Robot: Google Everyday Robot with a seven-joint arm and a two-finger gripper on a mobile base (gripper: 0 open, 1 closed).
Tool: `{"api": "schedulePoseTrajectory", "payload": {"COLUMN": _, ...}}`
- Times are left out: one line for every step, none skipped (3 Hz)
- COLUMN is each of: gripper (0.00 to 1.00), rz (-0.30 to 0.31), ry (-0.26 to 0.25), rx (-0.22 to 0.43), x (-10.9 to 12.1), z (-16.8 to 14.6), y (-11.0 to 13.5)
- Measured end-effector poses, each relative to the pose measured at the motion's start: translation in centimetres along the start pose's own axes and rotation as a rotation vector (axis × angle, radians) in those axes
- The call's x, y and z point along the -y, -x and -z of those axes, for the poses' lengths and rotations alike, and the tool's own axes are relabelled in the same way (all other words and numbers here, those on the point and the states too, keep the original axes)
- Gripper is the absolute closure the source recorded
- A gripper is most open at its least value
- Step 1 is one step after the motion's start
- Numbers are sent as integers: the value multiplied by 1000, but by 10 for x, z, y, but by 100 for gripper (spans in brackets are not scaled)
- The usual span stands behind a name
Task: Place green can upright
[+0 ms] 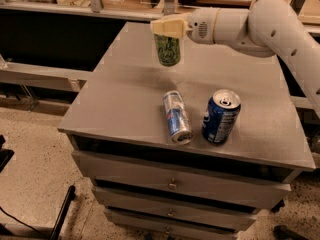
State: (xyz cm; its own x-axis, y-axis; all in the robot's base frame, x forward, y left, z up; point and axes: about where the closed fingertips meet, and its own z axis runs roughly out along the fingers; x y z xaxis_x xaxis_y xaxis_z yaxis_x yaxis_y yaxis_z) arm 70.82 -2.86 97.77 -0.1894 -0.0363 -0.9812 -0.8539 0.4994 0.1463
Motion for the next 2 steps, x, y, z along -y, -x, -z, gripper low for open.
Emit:
{"api": "schedulePoseTrajectory", "payload": {"gripper": 84, "rz": -66, "ry": 4, "rx": 55, "x": 3, "z": 9, "y": -14}}
{"api": "schedulePoseTrajectory", "payload": {"gripper": 61, "rz": -113, "ry": -4, "rx": 98, "x": 5, "z": 17, "y": -25}}
